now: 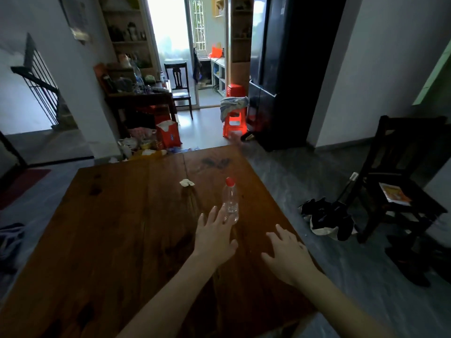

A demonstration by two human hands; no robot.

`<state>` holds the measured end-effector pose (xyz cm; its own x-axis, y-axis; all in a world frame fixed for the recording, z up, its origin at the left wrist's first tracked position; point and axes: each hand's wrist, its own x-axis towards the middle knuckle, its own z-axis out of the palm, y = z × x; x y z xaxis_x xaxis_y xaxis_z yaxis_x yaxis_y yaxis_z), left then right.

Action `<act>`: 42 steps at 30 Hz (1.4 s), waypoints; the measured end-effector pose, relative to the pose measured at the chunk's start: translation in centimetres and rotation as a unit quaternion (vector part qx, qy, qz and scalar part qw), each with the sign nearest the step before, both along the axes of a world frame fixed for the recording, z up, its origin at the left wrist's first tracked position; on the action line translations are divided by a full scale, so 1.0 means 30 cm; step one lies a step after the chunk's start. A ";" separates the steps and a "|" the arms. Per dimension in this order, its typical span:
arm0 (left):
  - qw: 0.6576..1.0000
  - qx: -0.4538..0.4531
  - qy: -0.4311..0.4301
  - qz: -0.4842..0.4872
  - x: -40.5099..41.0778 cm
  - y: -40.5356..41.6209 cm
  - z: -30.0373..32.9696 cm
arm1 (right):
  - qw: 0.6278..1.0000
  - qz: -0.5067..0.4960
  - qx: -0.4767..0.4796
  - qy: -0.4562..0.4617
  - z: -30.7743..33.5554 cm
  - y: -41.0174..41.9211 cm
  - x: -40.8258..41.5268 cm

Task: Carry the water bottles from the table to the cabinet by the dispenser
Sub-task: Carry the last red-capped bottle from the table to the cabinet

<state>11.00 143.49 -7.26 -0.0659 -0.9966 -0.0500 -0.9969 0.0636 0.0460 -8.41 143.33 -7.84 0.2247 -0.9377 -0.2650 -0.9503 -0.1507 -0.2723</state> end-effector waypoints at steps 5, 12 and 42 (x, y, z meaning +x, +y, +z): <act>0.999 -0.036 0.021 0.014 0.037 -0.237 -0.052 | 1.000 0.006 -0.001 0.012 -0.033 -0.222 0.048; 0.996 -0.069 0.058 0.017 0.034 -0.553 -0.075 | 0.999 0.001 0.005 0.032 -0.068 -0.496 0.099; 0.995 0.042 0.092 0.009 0.074 -0.677 0.024 | 0.987 0.116 0.108 0.032 -0.223 -0.825 0.171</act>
<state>13.21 123.19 -6.53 -0.0635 -0.9904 -0.1226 -0.9720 0.0335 0.2326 -3.27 118.59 -14.52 0.4026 -0.7831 -0.4740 -0.9135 -0.3108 -0.2625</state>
